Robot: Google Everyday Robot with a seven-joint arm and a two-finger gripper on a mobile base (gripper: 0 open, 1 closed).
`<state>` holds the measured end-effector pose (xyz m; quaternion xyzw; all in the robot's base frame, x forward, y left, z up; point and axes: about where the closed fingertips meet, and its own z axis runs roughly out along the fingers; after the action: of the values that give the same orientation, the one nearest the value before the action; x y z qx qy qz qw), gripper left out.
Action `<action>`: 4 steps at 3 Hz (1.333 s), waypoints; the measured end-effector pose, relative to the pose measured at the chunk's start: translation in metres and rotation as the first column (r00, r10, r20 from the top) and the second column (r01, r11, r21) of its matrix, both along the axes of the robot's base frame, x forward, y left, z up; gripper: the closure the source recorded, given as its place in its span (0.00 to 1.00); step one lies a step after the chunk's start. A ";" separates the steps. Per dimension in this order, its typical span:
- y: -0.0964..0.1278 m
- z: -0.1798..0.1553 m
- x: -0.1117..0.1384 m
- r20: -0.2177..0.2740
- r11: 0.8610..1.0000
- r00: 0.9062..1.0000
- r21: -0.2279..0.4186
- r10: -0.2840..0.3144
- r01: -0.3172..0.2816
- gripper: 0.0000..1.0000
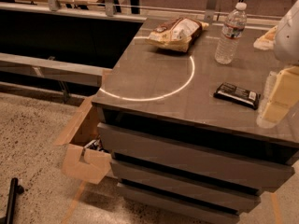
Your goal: Pick rxbar chocolate
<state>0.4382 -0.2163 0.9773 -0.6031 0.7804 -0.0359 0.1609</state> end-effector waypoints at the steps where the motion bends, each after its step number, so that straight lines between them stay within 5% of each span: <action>1: 0.000 0.000 0.000 0.000 1.000 1.000 0.000 0.000 0.000 0.00; 2: -0.015 -0.003 0.009 0.019 0.998 0.999 0.040 -0.046 0.045 0.00; 3: -0.051 -0.010 0.030 0.048 0.981 0.991 0.153 -0.124 0.115 0.00; 4: -0.082 -0.025 0.053 0.037 0.941 0.981 0.291 -0.189 0.170 0.00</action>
Offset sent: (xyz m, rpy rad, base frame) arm 0.0235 -0.0403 -0.0144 0.1025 -0.0306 -0.1179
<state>0.4914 -0.2983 0.9525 -0.4982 0.8236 0.0438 0.2676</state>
